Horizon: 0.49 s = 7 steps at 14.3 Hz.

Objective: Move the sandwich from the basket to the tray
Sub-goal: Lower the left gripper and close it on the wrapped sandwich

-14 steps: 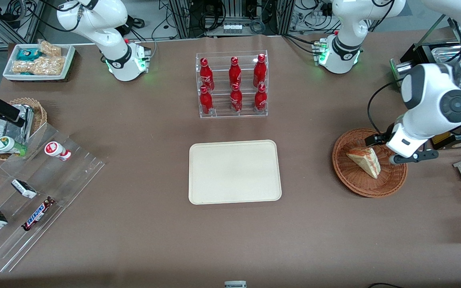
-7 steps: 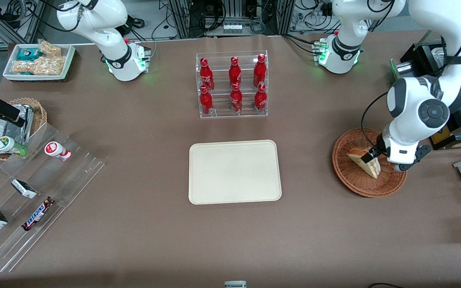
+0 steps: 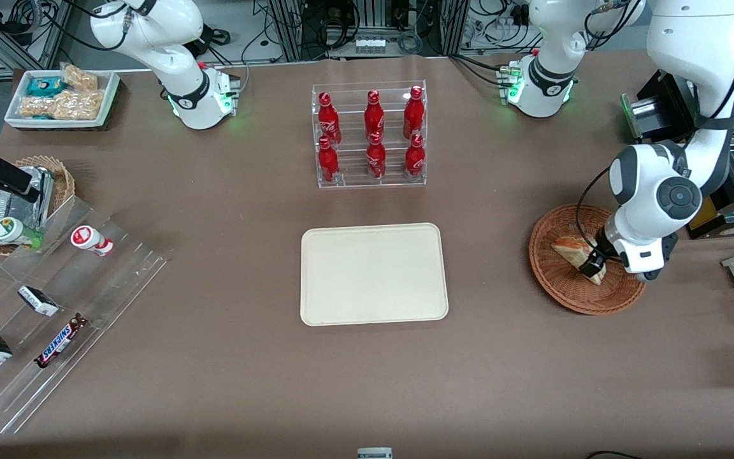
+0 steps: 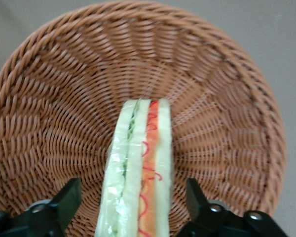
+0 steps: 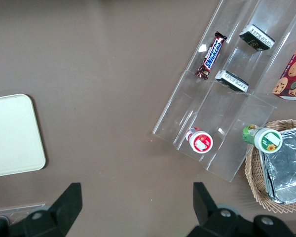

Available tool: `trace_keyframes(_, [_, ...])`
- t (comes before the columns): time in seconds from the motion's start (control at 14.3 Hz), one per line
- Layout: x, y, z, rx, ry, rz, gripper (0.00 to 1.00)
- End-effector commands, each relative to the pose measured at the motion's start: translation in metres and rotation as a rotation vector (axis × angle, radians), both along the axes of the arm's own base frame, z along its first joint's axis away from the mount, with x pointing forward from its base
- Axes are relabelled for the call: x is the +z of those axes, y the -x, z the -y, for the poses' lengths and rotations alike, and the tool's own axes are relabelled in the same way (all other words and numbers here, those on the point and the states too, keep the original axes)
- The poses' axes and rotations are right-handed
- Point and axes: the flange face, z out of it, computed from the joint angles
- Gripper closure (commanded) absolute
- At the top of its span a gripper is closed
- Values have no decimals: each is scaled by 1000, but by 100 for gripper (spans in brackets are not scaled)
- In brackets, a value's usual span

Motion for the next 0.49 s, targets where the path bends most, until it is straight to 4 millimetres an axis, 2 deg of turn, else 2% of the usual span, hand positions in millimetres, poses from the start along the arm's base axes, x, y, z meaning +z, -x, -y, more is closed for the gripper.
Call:
trace_keyframes(0.0, [7,2,2,62,4,12,89])
trace_keyframes(0.14, [23,-6,7,59,3,-13,93])
trace_keyframes(0.21, [36,-14,11,66,13,-33,94])
trace_keyframes(0.42, [83,-39,54,15,37,-81,94])
